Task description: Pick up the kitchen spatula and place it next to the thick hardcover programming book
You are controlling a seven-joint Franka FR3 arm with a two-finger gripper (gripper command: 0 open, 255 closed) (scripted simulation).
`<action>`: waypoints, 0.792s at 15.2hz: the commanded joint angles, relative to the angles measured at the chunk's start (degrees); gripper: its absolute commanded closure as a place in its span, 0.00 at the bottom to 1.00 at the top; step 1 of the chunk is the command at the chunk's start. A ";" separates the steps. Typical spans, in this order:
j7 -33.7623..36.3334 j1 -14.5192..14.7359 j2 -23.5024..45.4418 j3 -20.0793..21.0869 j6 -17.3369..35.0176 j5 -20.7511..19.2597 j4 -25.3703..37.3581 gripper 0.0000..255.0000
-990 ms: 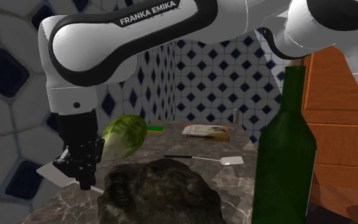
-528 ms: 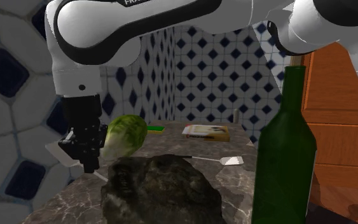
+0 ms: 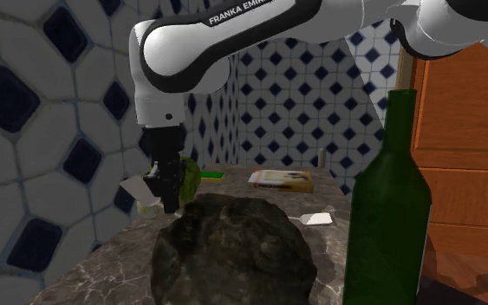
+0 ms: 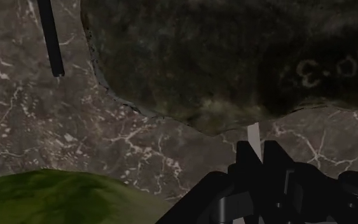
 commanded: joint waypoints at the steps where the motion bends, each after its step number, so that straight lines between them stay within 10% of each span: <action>1: -2.68 -1.94 -1.32 -0.66 0.25 0.55 -1.50 1.00; 12: -16.85 -11.37 -4.52 -5.33 1.71 2.11 -5.34 1.00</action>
